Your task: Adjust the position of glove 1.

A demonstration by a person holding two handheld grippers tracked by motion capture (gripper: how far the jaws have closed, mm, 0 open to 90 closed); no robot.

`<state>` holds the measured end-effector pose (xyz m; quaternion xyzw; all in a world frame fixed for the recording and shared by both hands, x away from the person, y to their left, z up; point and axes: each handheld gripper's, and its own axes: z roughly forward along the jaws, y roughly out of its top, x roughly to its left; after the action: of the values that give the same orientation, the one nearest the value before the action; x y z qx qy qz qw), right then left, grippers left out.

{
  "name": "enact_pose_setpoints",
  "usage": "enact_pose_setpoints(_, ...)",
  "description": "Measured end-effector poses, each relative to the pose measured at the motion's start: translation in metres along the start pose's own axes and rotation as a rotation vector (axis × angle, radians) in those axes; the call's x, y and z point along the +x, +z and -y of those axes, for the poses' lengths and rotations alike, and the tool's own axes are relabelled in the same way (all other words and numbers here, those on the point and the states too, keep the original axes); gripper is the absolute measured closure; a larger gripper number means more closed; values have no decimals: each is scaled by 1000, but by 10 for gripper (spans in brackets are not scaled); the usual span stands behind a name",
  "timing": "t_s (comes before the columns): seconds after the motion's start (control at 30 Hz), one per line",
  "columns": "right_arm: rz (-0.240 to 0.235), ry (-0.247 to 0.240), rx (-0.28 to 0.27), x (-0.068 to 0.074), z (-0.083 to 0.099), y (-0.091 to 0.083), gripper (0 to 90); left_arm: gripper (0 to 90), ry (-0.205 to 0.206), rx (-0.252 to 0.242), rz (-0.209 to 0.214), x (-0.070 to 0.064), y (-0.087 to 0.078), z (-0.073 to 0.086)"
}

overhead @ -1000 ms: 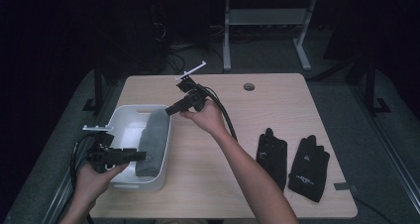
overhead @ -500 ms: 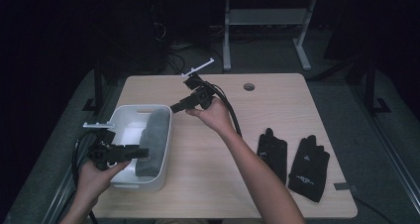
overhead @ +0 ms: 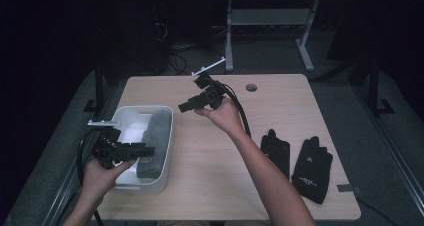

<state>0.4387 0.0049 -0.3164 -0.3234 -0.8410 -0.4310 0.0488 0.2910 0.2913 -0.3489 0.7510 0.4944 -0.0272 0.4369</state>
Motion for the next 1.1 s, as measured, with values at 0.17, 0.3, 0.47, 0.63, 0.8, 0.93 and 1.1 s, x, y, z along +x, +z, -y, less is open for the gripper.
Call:
enact_pose_setpoints(0.17, 6, 11, -5, -2, 5, -9, 448, 377, 16, 9, 9, -4, 4, -3)
enact_pose_setpoints(0.3, 14, 16, -11, -6, 9, -16, 445, 375, 24, 14, 18, -9, 8, -6)
enact_pose_setpoints(0.47, 20, 29, -17, -10, 14, -26, 442, 372, 37, 19, 28, -14, 12, -10)
enact_pose_setpoints(0.63, 30, 37, -29, -12, 17, -33, 440, 370, 43, 18, 37, -19, 16, -12)
enact_pose_setpoints(0.8, 38, 35, -33, -13, 20, -40, 439, 370, 55, 16, 44, -23, 19, -14)
enact_pose_setpoints(0.93, 42, 33, -38, -15, 24, -46, 437, 371, 60, 16, 49, -27, 22, -16)
enact_pose_setpoints(1.1, 48, 42, -38, -19, 30, -54, 436, 371, 71, 22, 58, -32, 27, -18)
